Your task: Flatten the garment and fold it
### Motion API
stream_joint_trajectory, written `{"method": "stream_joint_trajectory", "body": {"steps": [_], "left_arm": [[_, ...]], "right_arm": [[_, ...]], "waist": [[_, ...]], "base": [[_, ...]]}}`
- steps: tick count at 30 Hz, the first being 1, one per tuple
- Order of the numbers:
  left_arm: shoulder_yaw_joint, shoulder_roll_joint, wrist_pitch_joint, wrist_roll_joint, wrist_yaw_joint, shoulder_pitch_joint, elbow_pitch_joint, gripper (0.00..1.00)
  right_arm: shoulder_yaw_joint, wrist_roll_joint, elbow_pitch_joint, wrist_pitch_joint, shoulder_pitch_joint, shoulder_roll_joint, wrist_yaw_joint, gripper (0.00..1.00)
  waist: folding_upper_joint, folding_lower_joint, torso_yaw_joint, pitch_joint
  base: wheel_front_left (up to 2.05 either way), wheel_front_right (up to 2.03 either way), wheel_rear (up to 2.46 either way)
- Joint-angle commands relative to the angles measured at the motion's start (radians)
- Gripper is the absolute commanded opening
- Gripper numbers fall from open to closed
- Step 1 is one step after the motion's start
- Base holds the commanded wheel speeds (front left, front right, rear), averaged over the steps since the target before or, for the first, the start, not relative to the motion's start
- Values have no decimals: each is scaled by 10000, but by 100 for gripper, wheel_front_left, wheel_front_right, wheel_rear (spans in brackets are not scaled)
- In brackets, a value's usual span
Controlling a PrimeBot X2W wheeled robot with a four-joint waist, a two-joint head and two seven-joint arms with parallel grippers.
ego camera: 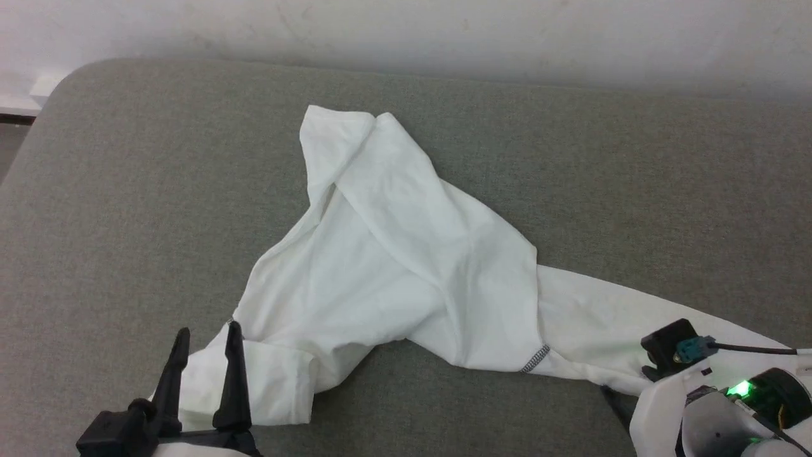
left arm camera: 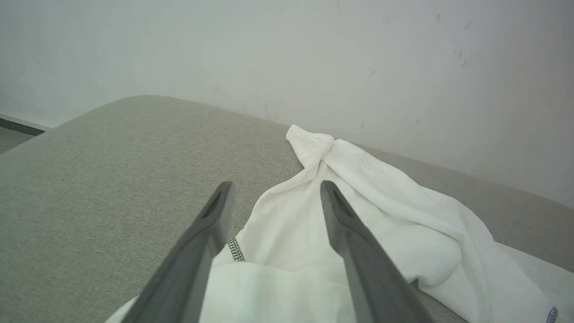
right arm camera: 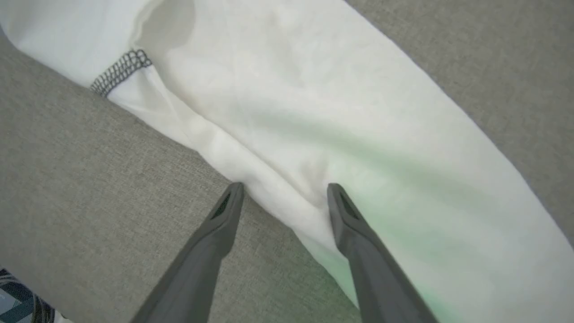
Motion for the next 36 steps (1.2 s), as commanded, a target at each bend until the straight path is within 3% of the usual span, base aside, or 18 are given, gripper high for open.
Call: {"method": "stream_joint_trajectory", "body": {"steps": [1,6,7,8,14,20,22,25,30,36], "left_arm": [[16,-63,-46,-9,-110,-202,65,100],[7,-149,-47,-33,-267,-355,210,100],[1,-163,-47,-38,-292,-384,241,100],[-3,-172,-47,-43,-313,-407,268,100],[50,-235,-47,-107,-382,-443,298,100],[6,-278,-23,-267,-487,-436,196,100],[-26,-279,6,-292,-512,-437,175,100],[-99,-293,78,-348,-543,-442,131,100],[-209,-289,195,-422,-580,-385,145,100],[-209,-199,291,-504,-574,-239,165,100]], "right_arm": [[350,132,39,107,-289,-280,-7,100],[1161,372,845,-318,-718,-686,-7,100],[1219,351,1025,-526,-800,-694,-7,43],[1215,361,1201,-749,-867,-659,-7,0],[586,1011,1227,-2045,-1496,-16,-7,0],[-1606,2881,-82,-2236,-2713,1399,-7,0],[-2045,3023,-354,-2120,-2871,1521,-7,0],[-3508,3109,-1171,-1686,-3010,1709,-7,0],[-6036,2481,-2250,-856,-1863,2098,-7,0],[-7149,1616,-2143,-403,886,2516,-7,0]], "waist": [[0,-1,236,210],[0,-1,440,284],[0,-1,468,281],[0,-1,486,272],[0,-1,314,103],[0,-1,-110,-121],[0,-1,-155,-139],[0,-1,-241,-169],[0,-1,-254,-143],[0,-1,-351,-175]], "base": [[0,0,0],[0,0,0],[0,0,0],[0,0,0],[0,0,0],[0,0,0],[0,0,0],[0,0,0],[0,0,0],[0,0,0]]}}
